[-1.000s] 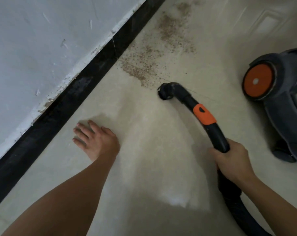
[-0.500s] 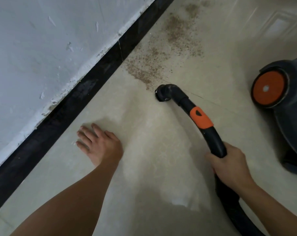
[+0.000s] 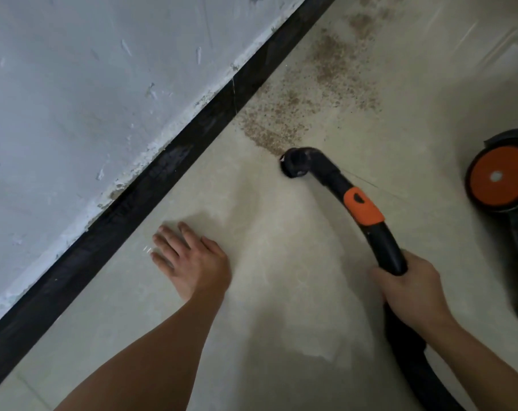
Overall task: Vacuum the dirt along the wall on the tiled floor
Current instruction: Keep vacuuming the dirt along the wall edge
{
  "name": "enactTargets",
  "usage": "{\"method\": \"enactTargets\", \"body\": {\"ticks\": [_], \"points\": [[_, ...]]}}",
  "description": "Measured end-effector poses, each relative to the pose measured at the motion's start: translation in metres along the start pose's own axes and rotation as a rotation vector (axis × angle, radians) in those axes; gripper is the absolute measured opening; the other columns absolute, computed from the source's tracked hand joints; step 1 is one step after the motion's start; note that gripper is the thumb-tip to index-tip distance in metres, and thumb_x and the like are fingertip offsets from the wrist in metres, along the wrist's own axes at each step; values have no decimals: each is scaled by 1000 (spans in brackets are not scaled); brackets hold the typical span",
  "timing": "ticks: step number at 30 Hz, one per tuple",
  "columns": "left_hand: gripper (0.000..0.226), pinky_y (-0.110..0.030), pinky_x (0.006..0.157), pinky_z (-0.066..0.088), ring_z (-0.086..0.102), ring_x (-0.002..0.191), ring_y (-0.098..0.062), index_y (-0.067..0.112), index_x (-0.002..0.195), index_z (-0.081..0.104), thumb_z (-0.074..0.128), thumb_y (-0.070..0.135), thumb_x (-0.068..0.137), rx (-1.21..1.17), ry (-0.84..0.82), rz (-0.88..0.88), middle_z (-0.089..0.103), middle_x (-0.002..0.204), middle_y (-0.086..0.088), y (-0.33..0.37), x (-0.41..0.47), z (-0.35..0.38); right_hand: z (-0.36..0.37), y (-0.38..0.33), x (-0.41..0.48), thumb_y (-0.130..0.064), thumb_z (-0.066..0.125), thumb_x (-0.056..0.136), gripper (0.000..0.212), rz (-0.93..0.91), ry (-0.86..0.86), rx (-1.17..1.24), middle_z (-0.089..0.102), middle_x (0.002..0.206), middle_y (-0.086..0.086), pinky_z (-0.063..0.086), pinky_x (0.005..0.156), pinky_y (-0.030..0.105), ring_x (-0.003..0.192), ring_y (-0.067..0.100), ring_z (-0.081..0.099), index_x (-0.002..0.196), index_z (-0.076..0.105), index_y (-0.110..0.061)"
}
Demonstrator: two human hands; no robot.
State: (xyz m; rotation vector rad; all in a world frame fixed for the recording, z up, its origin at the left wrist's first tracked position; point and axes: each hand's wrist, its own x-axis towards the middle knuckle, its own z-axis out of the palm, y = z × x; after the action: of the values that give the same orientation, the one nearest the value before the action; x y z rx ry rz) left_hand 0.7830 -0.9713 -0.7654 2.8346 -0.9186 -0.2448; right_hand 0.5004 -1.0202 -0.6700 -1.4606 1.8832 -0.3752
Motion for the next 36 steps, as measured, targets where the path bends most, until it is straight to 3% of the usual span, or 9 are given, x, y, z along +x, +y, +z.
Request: {"method": "enactTargets", "body": {"ticks": [5,11,17,24,27,30,36], "points": [[62,-57,117,8,14,145,-43,3,146,35,24,32,93,-8,34,4,21,155,-28,-2,1,4,-1,-29,56,-11,71,80,13,51,123,104,61,63,15,44,51,28,55,27,57,74,61,-5],[61,-58,117,9,14,145,-43,2,146,35,24,32,95,1,34,13,21,155,-28,-2,2,4,20,-10,-8,-8,74,75,14,-8,-26,-1,61,62,15,41,50,34,54,23,52,72,60,-9],[60,-58,117,10,12,145,-43,3,147,32,25,32,96,21,20,17,19,156,-27,-2,2,5,11,-49,71,-12,73,79,15,9,115,64,59,60,8,40,49,25,51,21,54,73,59,-9],[61,-58,117,10,13,145,-42,2,146,34,23,33,95,19,32,17,20,156,-27,-3,1,4,27,-24,-1,-4,74,75,21,4,-40,36,56,56,12,39,50,32,51,21,48,66,56,-11],[62,-57,118,9,12,146,-41,3,147,33,21,34,95,24,18,10,19,156,-26,-2,2,3,20,-33,39,-6,74,78,21,-11,23,37,56,57,9,41,53,32,52,21,50,66,58,-13],[62,-56,118,8,10,147,-41,4,149,30,20,34,95,31,4,9,16,157,-25,-1,3,3,18,-62,78,-10,72,80,13,6,94,102,61,63,14,44,51,27,52,24,55,75,61,-4],[63,-56,119,7,8,147,-39,5,149,28,19,35,95,40,-5,2,15,158,-24,-2,2,2,35,-47,17,-8,74,78,20,-39,-77,18,54,56,8,38,45,29,47,17,47,68,56,-6]]}}
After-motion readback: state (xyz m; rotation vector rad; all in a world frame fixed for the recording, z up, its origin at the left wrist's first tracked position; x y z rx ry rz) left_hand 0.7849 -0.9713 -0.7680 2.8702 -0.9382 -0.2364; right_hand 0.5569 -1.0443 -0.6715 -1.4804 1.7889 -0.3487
